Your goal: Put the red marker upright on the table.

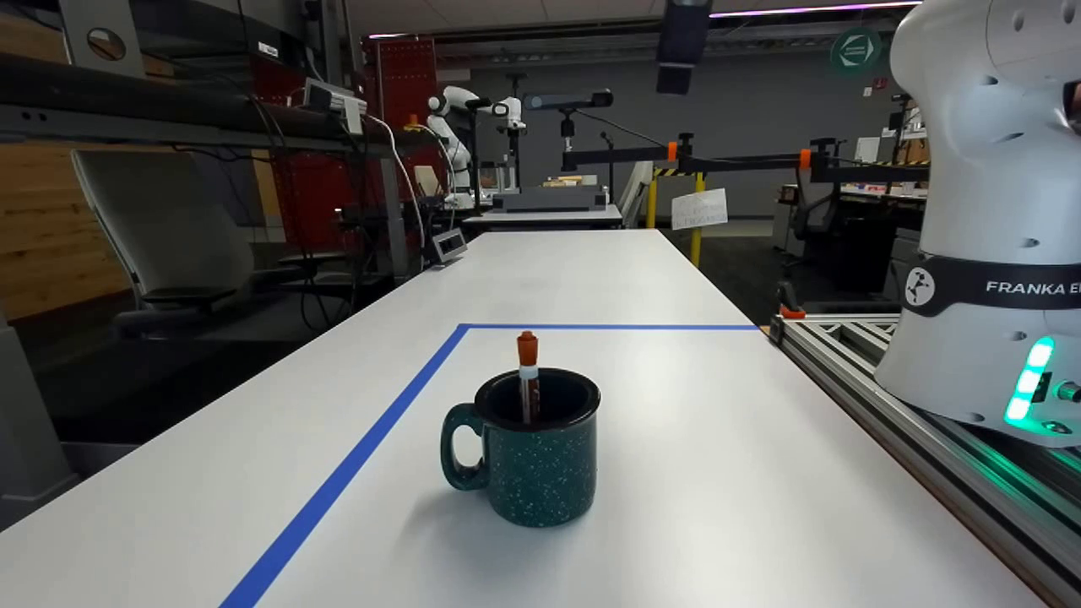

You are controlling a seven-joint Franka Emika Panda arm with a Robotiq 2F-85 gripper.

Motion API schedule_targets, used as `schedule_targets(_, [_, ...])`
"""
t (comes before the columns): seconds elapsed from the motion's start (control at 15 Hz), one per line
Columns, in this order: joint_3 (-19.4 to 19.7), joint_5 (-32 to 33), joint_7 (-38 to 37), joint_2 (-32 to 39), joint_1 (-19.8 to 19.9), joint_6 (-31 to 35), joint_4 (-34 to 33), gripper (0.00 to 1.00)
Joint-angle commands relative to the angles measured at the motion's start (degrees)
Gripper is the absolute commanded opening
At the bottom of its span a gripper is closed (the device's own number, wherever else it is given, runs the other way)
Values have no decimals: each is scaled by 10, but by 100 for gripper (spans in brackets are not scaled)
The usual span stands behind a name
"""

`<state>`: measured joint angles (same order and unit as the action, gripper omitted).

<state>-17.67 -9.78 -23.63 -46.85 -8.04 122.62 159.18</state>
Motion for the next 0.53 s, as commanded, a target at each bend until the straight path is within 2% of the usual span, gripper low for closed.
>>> schedule_targets(0.0, [-8, -2, -24, 37, 14, 72, -1, 100])
schedule_targets(0.47, [-26, 26, -66, 132, 52, 203, 0, 100])
